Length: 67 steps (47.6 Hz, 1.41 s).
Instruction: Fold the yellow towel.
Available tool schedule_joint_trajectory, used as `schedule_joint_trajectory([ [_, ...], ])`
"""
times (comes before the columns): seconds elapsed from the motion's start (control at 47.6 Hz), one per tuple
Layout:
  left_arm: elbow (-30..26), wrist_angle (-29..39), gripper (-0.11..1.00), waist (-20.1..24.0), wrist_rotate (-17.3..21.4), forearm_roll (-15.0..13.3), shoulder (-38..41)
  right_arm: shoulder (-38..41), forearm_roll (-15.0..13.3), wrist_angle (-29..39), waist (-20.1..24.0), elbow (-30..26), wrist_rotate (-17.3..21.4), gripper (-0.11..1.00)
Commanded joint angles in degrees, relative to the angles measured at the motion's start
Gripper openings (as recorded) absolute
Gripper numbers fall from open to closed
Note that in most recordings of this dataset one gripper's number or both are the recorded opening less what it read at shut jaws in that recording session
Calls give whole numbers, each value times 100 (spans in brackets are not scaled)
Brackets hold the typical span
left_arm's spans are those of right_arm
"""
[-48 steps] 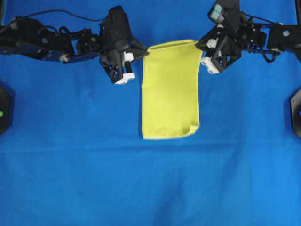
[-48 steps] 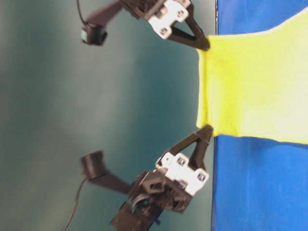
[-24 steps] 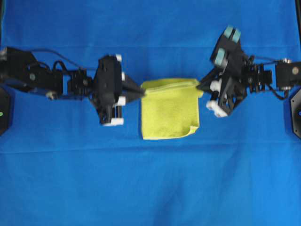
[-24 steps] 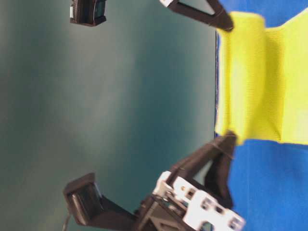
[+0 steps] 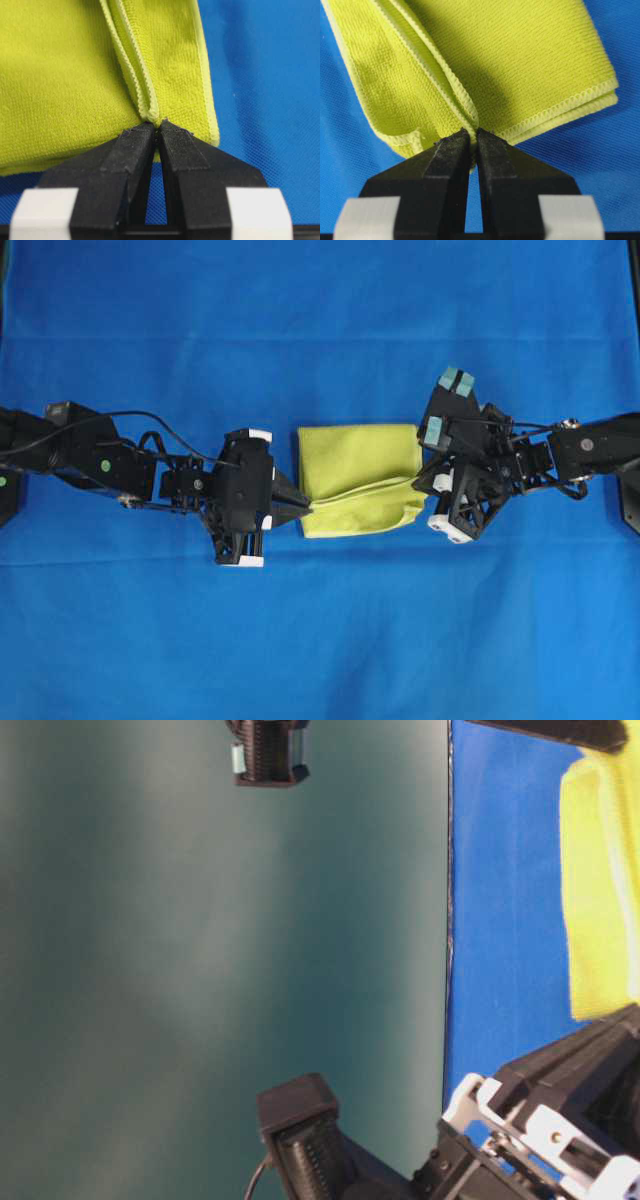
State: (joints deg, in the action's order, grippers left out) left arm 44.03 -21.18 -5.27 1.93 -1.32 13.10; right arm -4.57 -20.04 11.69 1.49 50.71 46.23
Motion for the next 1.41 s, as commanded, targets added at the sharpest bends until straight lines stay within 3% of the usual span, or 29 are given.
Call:
schedule_joint_trajectory([
  [0.0,-88,-35,5,-62,0,-9,-70,-26,0,-97,26,-62,9,5],
  [0.168,-141,-35,8,-62,0,-9,-44,-26,-9,-255,62,-53,9,5],
  [0.315,-149,-35,32,-62,9,-9,-62,0,-18,-308,158,-105,9,7],
  [0.357,-149,-35,36,-62,9,-9,-70,9,-18,-316,211,-123,9,15],
  [0.441,-149,-9,44,-62,9,-9,-141,-18,-18,-272,308,-167,9,42],
  [0.525,-105,18,45,-62,18,-9,-299,-114,-18,-149,431,-220,0,60],
  [0.672,-35,132,45,-62,44,-9,-668,-527,-26,141,554,-352,0,55],
  [0.945,211,809,45,-62,79,-9,-2048,-1635,-211,580,642,-439,-44,55],
  [1.386,1406,905,45,-53,97,0,-4474,-3463,-1283,967,598,-35,-35,55],
])
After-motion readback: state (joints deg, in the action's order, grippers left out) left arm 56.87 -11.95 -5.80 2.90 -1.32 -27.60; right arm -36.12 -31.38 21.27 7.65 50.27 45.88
